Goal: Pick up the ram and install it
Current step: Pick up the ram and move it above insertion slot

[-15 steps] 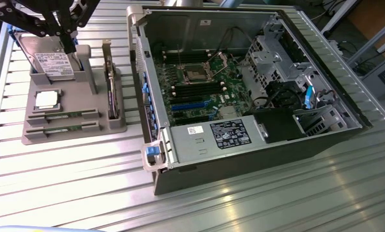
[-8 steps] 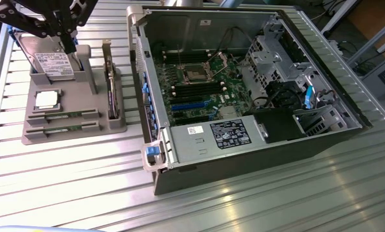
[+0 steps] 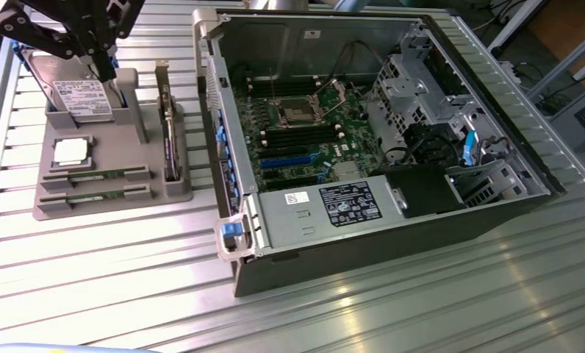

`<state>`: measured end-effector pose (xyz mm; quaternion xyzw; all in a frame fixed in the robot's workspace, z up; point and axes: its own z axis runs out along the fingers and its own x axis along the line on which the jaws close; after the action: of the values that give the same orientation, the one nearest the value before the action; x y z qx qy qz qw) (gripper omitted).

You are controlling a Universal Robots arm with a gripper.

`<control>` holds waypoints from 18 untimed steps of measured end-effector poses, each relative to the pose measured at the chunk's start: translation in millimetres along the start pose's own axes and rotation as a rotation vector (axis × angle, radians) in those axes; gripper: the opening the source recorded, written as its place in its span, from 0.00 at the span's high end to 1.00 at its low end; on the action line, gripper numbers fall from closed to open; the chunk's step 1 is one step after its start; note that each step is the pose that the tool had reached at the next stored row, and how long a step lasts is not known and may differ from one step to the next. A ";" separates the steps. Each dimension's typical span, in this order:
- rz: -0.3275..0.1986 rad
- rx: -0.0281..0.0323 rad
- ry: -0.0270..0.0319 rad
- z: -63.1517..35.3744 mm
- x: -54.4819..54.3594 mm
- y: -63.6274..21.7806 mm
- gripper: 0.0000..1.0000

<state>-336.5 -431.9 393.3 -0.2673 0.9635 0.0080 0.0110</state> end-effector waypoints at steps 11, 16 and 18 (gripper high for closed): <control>-0.093 -0.0009 0.0018 0.0 0.0 0.0 0.90; -0.127 -0.0009 0.0026 0.0 0.0 0.0 0.90; -0.140 -0.0009 0.0029 0.0 0.0 0.0 0.90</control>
<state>-336.5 -431.9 393.3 -0.3341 0.9425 0.0072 0.0100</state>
